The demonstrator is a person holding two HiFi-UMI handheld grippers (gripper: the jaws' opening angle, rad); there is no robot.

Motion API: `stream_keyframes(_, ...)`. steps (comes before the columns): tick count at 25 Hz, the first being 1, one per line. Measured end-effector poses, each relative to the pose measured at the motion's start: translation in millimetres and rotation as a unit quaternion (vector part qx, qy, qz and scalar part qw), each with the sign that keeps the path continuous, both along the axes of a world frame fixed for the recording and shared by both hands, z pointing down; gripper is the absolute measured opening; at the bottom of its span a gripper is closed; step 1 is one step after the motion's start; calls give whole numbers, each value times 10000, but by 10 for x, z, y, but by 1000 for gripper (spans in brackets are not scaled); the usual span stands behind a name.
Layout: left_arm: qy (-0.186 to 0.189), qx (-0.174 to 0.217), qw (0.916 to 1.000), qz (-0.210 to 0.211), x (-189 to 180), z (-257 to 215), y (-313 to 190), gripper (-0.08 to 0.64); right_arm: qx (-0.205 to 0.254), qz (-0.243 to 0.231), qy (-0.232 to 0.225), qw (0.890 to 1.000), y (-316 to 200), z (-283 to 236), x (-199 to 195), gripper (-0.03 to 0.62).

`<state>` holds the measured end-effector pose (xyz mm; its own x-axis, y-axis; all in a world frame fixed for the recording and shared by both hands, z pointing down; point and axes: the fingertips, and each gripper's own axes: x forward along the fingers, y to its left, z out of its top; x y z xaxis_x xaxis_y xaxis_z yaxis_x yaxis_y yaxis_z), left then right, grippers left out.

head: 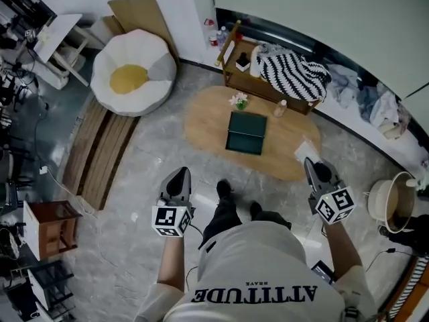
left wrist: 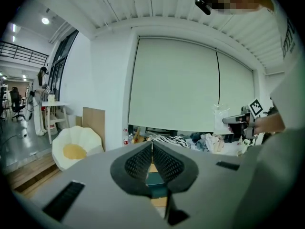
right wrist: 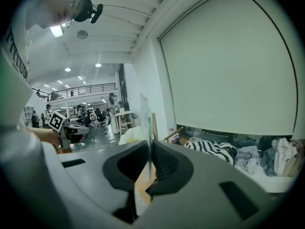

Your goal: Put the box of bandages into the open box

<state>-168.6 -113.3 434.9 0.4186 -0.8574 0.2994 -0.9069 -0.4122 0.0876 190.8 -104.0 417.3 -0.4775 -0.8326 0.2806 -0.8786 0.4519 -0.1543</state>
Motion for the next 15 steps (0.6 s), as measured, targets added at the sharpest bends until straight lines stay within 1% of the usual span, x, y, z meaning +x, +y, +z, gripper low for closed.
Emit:
stream_keyframes(4, -67, -88, 9997, 235, -80, 104, -340, 25, -150, 191, -7, 9997, -194, 97, -118, 38)
stream_keyframes(8, -33, -169, 9986, 503, -120, 220, -672, 25, -333, 342, -55, 9988, -410, 216, -228, 38)
stream_keyframes(15, -56, -347, 9959, 839, -206, 483, -1181, 25, -608, 431, 40, 9972, -780, 437, -469, 38)
